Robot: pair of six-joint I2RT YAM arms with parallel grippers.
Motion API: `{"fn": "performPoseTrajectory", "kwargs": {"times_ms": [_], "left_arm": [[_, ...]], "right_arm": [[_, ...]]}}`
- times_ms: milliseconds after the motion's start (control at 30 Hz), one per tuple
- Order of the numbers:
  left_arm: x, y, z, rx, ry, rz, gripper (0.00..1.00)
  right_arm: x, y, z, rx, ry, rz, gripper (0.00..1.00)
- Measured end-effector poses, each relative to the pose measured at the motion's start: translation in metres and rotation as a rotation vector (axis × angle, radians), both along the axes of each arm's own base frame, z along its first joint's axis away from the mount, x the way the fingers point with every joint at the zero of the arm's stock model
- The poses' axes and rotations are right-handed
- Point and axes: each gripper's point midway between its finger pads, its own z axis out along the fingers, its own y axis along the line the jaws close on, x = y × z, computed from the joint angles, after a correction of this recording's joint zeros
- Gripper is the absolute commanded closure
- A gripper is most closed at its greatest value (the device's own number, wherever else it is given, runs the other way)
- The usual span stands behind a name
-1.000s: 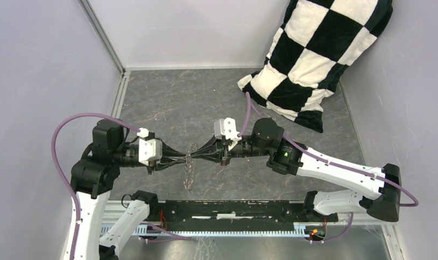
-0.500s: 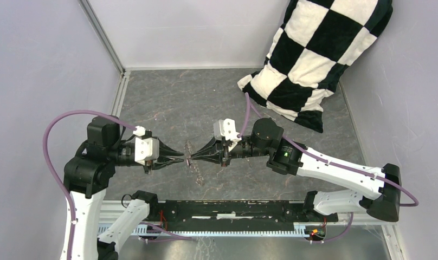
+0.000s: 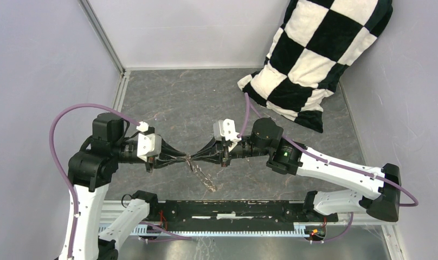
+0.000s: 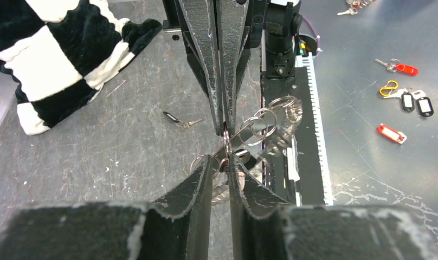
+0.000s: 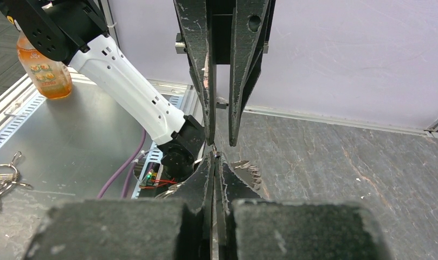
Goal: Put the keys on the keyring
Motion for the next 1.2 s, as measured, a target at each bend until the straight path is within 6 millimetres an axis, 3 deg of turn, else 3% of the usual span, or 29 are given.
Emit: {"fn": "performPoseTrajectory", "kwargs": {"times_ms": [500, 800, 1200], "left_arm": [[-0.002, 0.000, -0.006, 0.003, 0.033, -0.006, 0.79], [-0.007, 0.000, -0.010, 0.010, 0.063, -0.015, 0.98], [-0.008, 0.000, -0.011, 0.010, 0.061, -0.028, 0.98]], "right_arm": [[0.001, 0.003, -0.005, -0.011, 0.005, 0.002, 1.00], [0.001, 0.003, -0.004, -0.011, 0.005, 0.003, 1.00], [0.001, 0.003, -0.004, -0.011, 0.007, 0.003, 1.00]]}}
